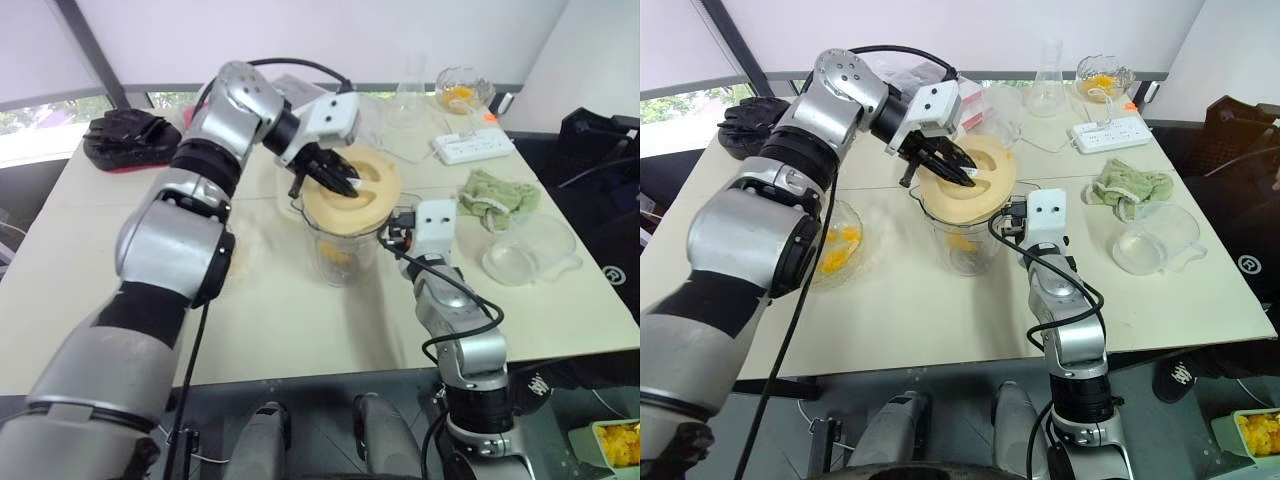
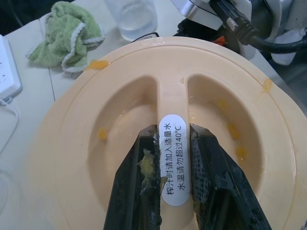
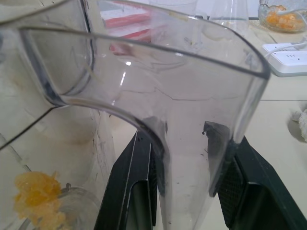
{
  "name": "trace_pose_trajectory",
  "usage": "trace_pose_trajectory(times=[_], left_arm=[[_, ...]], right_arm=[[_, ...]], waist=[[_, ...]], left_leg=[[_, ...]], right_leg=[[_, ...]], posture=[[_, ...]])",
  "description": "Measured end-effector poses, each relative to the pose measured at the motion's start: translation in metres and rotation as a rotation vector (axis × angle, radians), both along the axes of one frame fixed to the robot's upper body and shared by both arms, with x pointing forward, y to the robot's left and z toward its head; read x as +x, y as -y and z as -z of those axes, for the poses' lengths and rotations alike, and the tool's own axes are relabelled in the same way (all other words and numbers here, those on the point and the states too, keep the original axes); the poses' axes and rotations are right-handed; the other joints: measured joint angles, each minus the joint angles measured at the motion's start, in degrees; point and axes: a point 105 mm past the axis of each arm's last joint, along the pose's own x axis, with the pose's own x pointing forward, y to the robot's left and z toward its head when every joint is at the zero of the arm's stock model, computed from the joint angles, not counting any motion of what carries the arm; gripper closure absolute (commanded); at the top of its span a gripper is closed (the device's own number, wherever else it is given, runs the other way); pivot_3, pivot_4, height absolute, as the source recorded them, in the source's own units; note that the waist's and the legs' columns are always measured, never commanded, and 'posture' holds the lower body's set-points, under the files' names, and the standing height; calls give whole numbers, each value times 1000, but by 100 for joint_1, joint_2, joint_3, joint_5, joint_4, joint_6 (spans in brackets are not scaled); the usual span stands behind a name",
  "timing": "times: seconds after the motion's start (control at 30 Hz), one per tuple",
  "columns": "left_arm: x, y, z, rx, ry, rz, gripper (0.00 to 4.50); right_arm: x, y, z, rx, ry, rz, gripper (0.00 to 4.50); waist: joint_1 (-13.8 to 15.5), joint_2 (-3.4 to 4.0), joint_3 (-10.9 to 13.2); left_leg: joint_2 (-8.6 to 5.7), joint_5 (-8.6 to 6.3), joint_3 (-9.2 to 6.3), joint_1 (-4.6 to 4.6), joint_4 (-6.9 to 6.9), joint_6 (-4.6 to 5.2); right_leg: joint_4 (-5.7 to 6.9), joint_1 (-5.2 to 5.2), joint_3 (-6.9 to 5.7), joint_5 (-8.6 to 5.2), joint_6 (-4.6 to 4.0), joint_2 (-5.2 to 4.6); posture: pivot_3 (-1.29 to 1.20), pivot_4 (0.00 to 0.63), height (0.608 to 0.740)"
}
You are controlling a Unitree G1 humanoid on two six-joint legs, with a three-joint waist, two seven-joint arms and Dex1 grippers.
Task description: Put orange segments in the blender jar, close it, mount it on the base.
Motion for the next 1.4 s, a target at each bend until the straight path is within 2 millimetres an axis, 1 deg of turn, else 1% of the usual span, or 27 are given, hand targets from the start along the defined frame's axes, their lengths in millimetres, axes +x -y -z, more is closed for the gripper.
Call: trace_pose_trajectory(times=[0.3,0.37,0.4,0.47,0.63,0.87,1.1,1.4], left_arm=[[-4,-2,2,15,-4,30,4233],[-6,-2,3,12,-33,26,4233],[-6,-2,6,17,-59,21,4233],[-6,-2,13,34,-99,7,4233],[-6,-3,14,28,-133,-13,4233],[-9,-3,16,76,-82,29,4233],[-9,-5,20,83,-83,27,4233],[-7,-6,23,71,-156,-26,4233]], right_arm=[[0,-1,0,-4,3,-15,3431],[0,0,0,-7,1,-13,3431],[0,3,1,-6,-2,-5,3431],[0,2,0,-6,6,-10,3431],[0,1,0,-7,10,-13,3431],[-1,-1,0,-8,12,-19,3431],[-1,-1,1,-8,10,-20,3431],[-1,-1,2,-9,8,-19,3431]], waist=[[-4,0,-1],[-2,0,-1],[2,1,-1],[2,0,0],[-2,0,0],[-12,0,-1],[-13,-1,-4],[-10,-1,-10]], left_leg=[[0,0,0,4,1,0],[0,0,0,4,2,0],[0,0,0,4,3,0],[0,0,-1,2,4,0],[0,0,-1,2,3,0],[1,0,0,5,3,1],[1,0,0,13,4,1],[1,0,0,16,5,1]], right_leg=[[4,1,2,0,0,0],[4,3,2,0,0,0],[4,4,2,0,0,0],[3,3,2,0,0,1],[1,3,3,0,0,0],[3,3,4,0,-1,1],[3,13,5,-1,-2,2],[2,17,5,-1,-2,2]], posture=[[0,150,740],[0,150,740],[0,150,740],[0,150,740],[0,150,740],[0,150,740],[0,150,740],[0,150,740]])
